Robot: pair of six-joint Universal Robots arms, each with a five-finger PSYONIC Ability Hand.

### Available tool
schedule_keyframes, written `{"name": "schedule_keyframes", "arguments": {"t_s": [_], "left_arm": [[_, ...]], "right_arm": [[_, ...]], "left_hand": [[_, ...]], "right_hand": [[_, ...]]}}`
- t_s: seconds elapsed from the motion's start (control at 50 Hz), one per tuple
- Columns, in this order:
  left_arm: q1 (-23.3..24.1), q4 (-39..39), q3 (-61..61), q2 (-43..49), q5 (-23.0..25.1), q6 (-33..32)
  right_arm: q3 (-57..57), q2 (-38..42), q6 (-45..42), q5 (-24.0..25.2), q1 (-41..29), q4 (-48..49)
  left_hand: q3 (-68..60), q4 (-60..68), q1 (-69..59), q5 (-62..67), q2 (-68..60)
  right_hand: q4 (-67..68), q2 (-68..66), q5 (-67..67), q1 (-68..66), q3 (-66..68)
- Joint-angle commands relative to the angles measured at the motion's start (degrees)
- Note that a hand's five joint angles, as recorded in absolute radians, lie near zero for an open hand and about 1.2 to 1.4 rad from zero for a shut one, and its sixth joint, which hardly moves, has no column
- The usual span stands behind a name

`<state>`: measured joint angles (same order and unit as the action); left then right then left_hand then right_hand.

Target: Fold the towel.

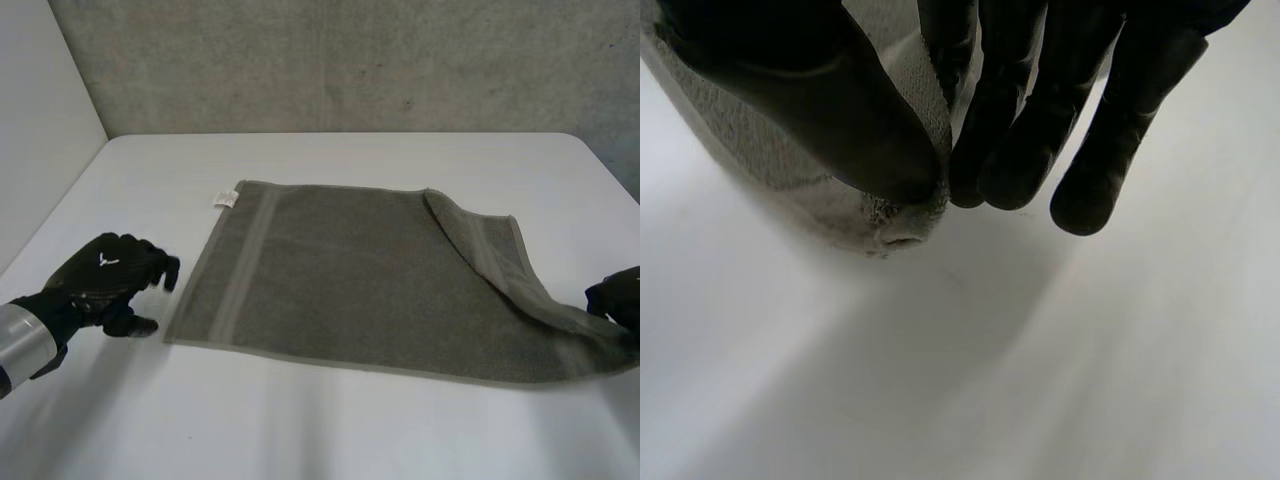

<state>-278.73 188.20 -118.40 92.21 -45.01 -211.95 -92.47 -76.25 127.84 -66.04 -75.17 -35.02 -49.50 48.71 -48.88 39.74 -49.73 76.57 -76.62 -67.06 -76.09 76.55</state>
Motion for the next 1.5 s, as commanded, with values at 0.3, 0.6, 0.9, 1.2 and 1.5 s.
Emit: {"name": "schedule_keyframes", "arguments": {"t_s": [0.3,0.6,0.9,1.2,1.5], "left_arm": [[4.06,9.39,3.78,18.79,-0.87,-12.08],[9.08,3.93,11.61,25.39,-4.03,-10.94],[12.33,3.67,18.64,30.49,-7.63,-8.48],[12.95,3.41,22.69,30.93,-8.6,-4.08],[14.09,3.23,25.85,32.68,-9.74,-3.64]], "right_arm": [[-3.24,2.86,4.88,2.76,-0.42,9.79],[-3.68,5.33,4.88,3.55,-0.24,12.17],[-4.21,6.12,4.79,3.55,-0.24,12.96],[-4.3,6.82,4.7,3.55,-0.33,12.96],[-4.74,7.35,4.44,3.55,-0.42,13.05]], "left_hand": [[9.69,-8.9,9.07,-9.92,9.91],[8.17,-7.38,7.55,-8.41,8.39],[4.64,-3.85,4.02,-4.88,4.86],[1.61,-0.82,0.99,-1.85,1.83],[-5.91,6.71,-6.54,5.68,-5.69]], "right_hand": [[3.43,-3.38,-2.94,-3.91,3.45],[3.43,-3.38,-2.94,-3.91,3.45],[3.43,-3.38,-2.94,-3.91,3.45],[3.43,-3.38,-2.94,-3.91,3.45],[3.43,-3.38,-2.94,-3.91,3.45]]}}
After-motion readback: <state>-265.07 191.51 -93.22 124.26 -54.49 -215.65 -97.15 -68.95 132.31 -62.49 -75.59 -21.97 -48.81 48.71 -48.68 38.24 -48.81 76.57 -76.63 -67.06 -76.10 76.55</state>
